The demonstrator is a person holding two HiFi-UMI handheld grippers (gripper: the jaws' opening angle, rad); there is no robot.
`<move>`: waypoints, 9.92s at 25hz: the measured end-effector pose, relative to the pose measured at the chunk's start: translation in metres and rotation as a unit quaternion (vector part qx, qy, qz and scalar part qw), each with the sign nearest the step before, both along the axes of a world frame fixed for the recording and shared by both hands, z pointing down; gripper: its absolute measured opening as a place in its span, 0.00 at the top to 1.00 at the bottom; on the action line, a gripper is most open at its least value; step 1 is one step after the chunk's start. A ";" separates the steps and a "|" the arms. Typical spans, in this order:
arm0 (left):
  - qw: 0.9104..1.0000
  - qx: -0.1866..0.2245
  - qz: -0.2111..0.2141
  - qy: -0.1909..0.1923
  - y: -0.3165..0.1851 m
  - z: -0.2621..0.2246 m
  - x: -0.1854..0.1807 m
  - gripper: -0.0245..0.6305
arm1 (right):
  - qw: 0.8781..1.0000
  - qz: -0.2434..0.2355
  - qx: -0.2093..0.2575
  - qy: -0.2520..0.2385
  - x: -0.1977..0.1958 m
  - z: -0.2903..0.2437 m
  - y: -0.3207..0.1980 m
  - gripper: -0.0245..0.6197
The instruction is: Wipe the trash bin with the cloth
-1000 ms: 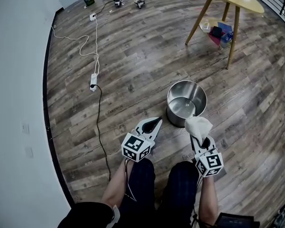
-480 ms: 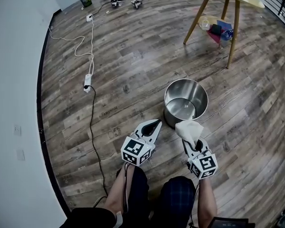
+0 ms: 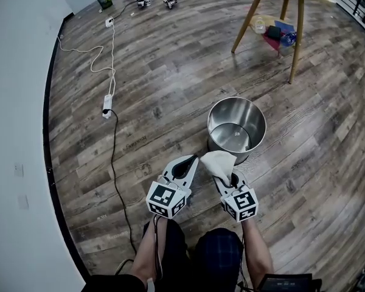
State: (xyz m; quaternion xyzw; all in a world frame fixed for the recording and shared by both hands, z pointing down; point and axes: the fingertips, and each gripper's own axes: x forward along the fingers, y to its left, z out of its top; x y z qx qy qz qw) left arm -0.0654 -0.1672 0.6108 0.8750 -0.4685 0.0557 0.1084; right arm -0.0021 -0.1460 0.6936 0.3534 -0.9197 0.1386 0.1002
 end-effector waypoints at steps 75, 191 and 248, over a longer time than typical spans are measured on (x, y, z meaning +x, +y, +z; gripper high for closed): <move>0.997 0.031 -0.043 0.048 0.034 -0.047 -0.047 0.96 | 0.999 0.027 -0.038 0.028 -0.041 0.082 -0.013 0.82; 0.997 0.027 -0.075 0.005 0.021 -0.033 -0.086 0.96 | 0.975 0.198 -0.088 0.055 0.112 0.193 -0.053 0.82; 0.996 0.039 -0.080 -0.013 0.032 -0.041 -0.092 0.96 | 0.980 0.144 -0.128 0.043 -0.002 0.235 -0.049 0.82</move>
